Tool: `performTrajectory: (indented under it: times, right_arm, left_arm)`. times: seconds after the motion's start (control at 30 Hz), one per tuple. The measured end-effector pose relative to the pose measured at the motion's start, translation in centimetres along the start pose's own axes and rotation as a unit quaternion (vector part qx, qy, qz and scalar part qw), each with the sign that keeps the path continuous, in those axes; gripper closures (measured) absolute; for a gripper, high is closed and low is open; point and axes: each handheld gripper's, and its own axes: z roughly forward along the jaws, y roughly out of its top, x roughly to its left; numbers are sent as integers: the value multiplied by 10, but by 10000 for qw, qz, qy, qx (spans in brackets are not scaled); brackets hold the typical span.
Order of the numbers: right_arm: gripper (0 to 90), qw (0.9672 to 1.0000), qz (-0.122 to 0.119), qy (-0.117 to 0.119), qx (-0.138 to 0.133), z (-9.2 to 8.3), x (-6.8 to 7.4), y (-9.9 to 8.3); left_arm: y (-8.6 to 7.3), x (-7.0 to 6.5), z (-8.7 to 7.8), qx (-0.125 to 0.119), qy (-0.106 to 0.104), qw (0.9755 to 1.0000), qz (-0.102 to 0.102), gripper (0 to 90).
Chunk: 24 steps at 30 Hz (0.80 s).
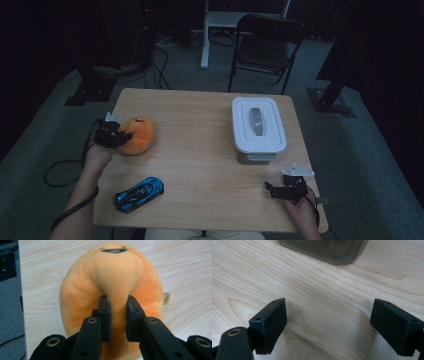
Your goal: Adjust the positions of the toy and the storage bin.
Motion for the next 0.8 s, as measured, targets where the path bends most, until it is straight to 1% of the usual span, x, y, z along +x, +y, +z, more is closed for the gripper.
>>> performTrajectory:
  times: [0.07, 0.1, 0.13, 0.17, 0.27, 0.33, 0.37, 0.4, 0.43, 0.47, 0.5, 0.53, 0.57, 0.6, 0.63, 0.67, 0.7, 0.73, 0.77, 0.8]
  right_arm:
    - [133, 10000, 3, 0, 2, 0, 0, 0]
    - [133, 10000, 4, 0, 2, 0, 0, 0]
    - [133, 10000, 4, 0, 2, 0, 0, 0]
    - [133, 10000, 4, 0, 2, 0, 0, 0]
    - [133, 10000, 4, 0, 3, 0, 0, 0]
    - [133, 10000, 5, -1, 3, 0, 0, 0]
    - [133, 10000, 7, 0, 4, 0, 0, 0]
    - [133, 10000, 7, -1, 4, 0, 0, 0]
    - [133, 10000, 6, -1, 3, 0, 0, 0]
    - [133, 10000, 7, -3, 2, 0, 0, 0]
    - [133, 10000, 9, -4, 2, 0, 0, 0]
    - [133, 10000, 9, -5, 2, 0, 0, 0]
    - [133, 10000, 9, -5, 2, 0, 0, 0]
    - [133, 10000, 11, -4, 3, 0, 0, 0]
    - [133, 10000, 12, -4, 4, 0, 0, 0]
    - [133, 10000, 9, -5, 3, 0, 0, 0]
    - [133, 10000, 8, -5, 2, 0, 0, 0]
    - [133, 10000, 9, -5, 2, 0, 0, 0]
    - [133, 10000, 10, -5, 3, 0, 0, 0]
    - [132, 10000, 15, 2, 4, 0, 0, 0]
  left_arm:
    - [-3, 4, -9, -41, 40, 10000, 32, 783]
    - [-6, 7, -15, -80, 87, 9999, -24, 782]
    - [-8, 8, -18, -92, 61, 9999, 14, 783]
    - [-11, 9, -22, -108, 92, 9999, 43, 783]
    - [-19, 14, -29, -102, 29, 9999, -21, 782]
    - [-25, 17, -31, -167, -62, 9998, -100, 782]
    - [-28, 18, -31, -160, -143, 9997, -97, 782]
    - [-29, 18, -30, -152, -93, 9998, -75, 781]
    - [-31, 18, -29, -138, -139, 9998, -81, 781]
    - [-33, 19, -27, -81, -243, 9996, -81, 781]
    - [-35, 19, -24, 1, -219, 9997, -66, 780]
    - [-37, 19, -20, 93, -240, 9996, -63, 779]
    - [-37, 19, -20, 93, -240, 9996, -63, 779]
    - [-41, 20, -16, 77, -327, 9993, -144, 776]
    - [-42, 20, -15, 106, -323, 9993, -150, 770]
    - [-43, 19, -15, 98, -346, 9992, -162, 753]
    - [-43, 19, -15, 108, -319, 9993, -181, 724]
    - [-43, 19, -16, 136, -326, 9993, -154, 702]
    - [-42, 19, -17, 134, -381, 9991, -148, 661]
    - [-42, 19, -18, 74, -393, 9991, -153, 591]
